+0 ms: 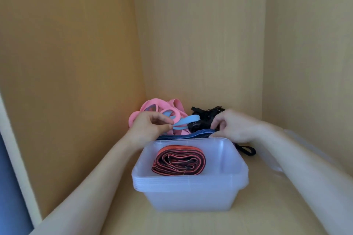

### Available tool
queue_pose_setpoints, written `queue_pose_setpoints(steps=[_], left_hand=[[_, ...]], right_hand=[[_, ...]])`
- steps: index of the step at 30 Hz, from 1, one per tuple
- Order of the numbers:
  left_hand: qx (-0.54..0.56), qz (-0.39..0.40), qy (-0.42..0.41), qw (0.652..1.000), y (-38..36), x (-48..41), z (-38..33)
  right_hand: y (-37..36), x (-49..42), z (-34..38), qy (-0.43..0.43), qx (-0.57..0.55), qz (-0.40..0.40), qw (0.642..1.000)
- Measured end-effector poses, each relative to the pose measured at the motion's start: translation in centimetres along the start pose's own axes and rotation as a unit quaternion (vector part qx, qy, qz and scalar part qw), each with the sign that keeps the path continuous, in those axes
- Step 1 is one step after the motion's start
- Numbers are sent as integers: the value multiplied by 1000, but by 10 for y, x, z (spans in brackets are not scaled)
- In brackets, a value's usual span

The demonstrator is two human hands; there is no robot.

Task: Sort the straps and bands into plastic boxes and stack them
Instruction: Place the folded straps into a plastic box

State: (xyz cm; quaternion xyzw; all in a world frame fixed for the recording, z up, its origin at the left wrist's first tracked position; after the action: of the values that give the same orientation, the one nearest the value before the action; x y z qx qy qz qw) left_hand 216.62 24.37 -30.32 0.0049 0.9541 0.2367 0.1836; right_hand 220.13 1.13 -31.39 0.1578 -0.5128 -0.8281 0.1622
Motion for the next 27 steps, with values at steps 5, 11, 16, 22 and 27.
queue_pose_setpoints(steps=[5, 11, 16, 22, 27], left_hand=[[-66, 33, 41, 996, 3, 4, 16], [-100, 70, 40, 992, -2, 6, 18], [-88, 16, 12, 996, 10, 4, 13], [-63, -59, 18, 996, 23, 4, 12], [35, -63, 21, 997, 21, 9, 10]], right_hand=[[-3, -4, 6, 22, -33, -49, 998], [22, -1, -7, -13, -155, -156, 975], [44, 11, -20, -28, -300, -247, 921], [54, 23, -33, -8, -471, -308, 826], [57, 22, -33, -21, -409, -297, 863]])
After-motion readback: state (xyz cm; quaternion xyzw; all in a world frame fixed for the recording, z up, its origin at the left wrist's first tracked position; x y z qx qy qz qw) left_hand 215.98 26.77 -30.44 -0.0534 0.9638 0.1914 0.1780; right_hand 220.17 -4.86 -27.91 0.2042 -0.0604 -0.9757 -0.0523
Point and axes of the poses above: each hand's wrist, its own x-axis away from the middle knuckle, its own y-axis out of the back of the hand, z = x × y, the point moved 10 cm from there along -x, towards the middle knuckle, and after that the axes turned 9 degrees about z, right-handed, at the moved point
